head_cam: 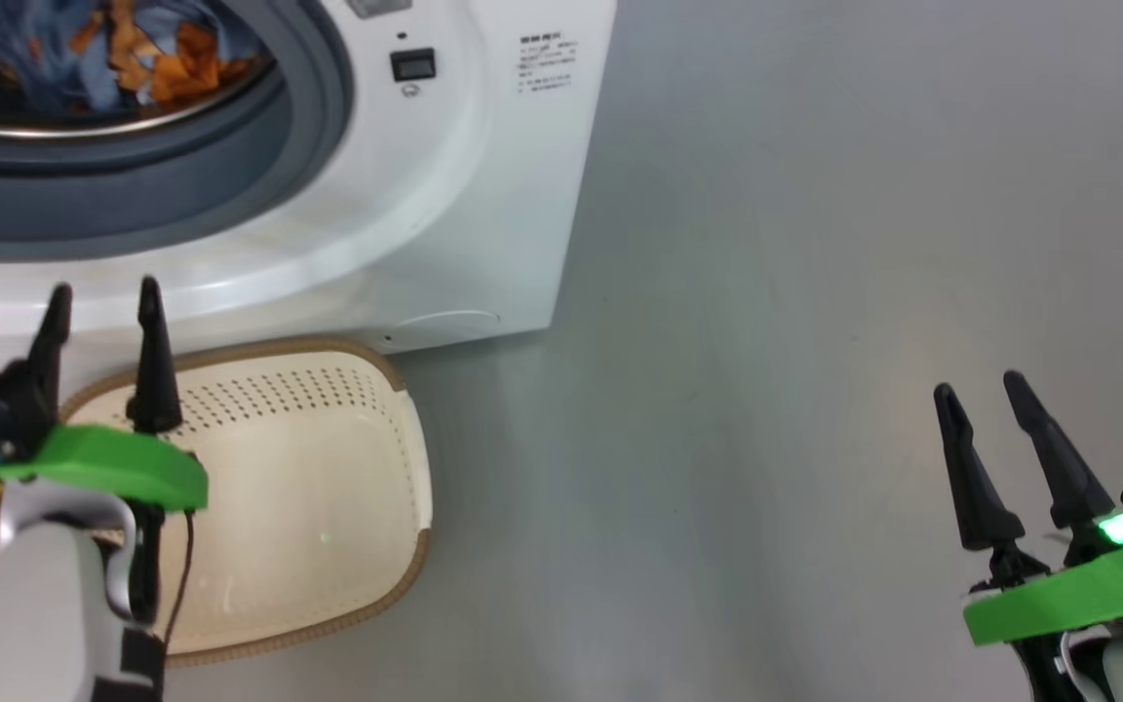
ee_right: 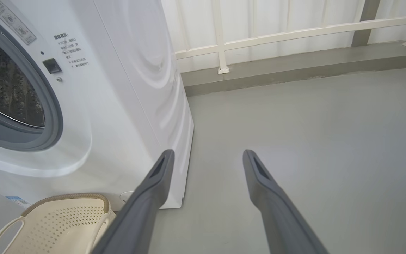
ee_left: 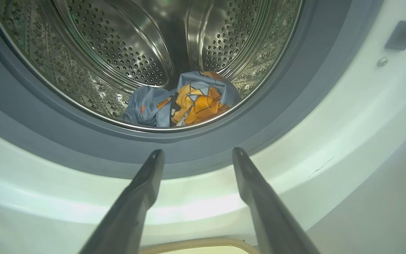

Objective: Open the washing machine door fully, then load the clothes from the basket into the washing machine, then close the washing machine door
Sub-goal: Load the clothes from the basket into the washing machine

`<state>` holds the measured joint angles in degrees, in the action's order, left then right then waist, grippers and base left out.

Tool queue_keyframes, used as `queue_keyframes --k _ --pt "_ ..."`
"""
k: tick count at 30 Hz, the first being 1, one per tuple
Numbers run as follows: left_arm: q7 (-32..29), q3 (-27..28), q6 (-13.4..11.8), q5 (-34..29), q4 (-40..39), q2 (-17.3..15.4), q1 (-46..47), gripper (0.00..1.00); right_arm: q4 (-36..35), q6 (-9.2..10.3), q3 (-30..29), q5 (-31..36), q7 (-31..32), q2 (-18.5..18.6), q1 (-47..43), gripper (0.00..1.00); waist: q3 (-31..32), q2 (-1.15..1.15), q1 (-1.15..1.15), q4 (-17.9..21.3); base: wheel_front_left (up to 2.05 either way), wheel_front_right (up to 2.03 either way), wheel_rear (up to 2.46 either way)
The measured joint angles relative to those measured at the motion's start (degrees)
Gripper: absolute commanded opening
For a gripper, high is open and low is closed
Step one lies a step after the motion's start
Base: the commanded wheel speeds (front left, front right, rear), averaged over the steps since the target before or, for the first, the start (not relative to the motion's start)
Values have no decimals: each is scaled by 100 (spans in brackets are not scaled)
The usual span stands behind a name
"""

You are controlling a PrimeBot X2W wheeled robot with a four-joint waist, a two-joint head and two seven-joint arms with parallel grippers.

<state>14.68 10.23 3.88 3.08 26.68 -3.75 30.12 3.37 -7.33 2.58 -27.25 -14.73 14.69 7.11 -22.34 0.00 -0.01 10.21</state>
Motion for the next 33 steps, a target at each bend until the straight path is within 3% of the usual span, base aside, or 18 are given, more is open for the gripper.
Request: queue_keyframes --k 23,33 --pt "-5 36 91 112 -881 168 -2082 100 135 0 -87 33 0 170 -844 100 1210 0 0 -468 0 0 0" --pt "-7 -49 -46 409 -1308 166 -2893 100 142 0 -118 37 1 187 -1195 100 1595 0 0 -533 0 0 0"
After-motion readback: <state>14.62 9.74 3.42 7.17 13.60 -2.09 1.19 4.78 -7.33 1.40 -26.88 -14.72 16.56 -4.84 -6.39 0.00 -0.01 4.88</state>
